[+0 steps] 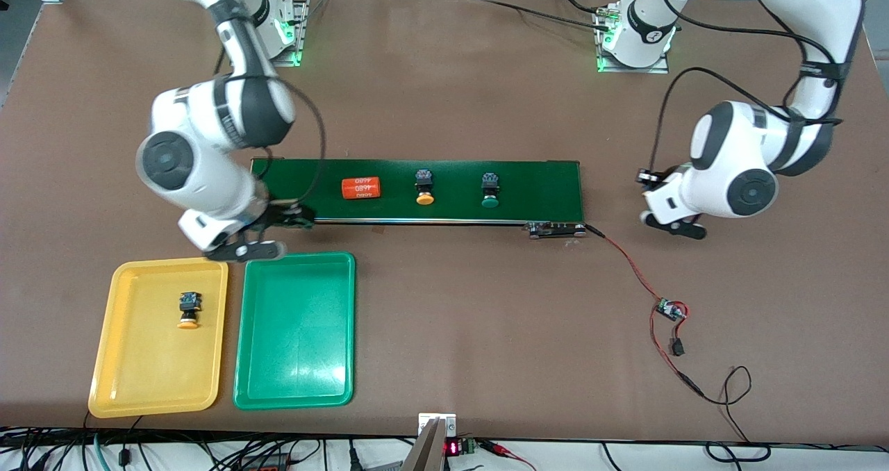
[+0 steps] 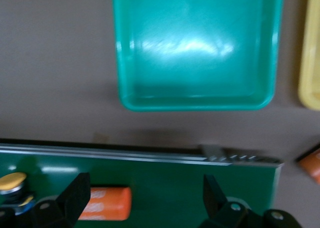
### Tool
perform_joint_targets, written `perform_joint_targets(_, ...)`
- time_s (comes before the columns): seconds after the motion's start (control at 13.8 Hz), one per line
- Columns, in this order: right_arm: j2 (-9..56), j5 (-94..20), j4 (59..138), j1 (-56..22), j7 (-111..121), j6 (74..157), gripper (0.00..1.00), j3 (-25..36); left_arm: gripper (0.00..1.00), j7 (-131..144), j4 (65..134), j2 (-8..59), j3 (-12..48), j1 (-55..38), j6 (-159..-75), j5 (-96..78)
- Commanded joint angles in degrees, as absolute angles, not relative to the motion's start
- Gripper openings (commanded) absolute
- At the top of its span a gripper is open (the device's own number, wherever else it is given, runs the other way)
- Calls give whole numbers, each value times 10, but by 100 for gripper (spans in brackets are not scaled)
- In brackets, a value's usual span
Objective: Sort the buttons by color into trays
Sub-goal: 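Grasp another yellow button with the right gripper while the left withdraws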
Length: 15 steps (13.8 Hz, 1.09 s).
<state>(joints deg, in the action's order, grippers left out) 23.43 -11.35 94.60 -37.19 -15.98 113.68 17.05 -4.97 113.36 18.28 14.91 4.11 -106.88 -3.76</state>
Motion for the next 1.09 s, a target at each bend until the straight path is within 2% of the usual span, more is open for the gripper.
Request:
perform_joint_targets(0.0, 241, -117, 959, -449, -278, 1142, 100, 175, 14, -10, 1120, 209, 191, 26, -1115, -99)
perform_joint_targets(0.29, 257, -115, 961, -483, -362, 1143, 100, 138, 15, 89, 1127, 249, 234, -7, -1207, -104)
perform_joint_targets(0.36, 262, -114, 962, -483, -380, 1144, 100, 126, 27, 108, 1128, 251, 234, -15, -1211, -104)
perform_joint_targets(0.43, 264, -113, 962, -483, -393, 1144, 100, 119, 91, 128, 1128, 250, 235, -19, -1210, -105)
perform_joint_targets(0.51, 269, -113, 962, -484, -394, 1144, 100, 117, 100, 134, 1128, 245, 235, -20, -1203, -104)
perform_joint_targets(0.72, 284, -99, 964, -489, -394, 1146, 100, 102, 100, 137, 1126, 225, 238, -15, -1177, -103)
perform_joint_targets(1.01, 305, -79, 964, -497, -395, 1157, 100, 101, 100, 133, 1110, 158, 230, 27, -1114, -94)
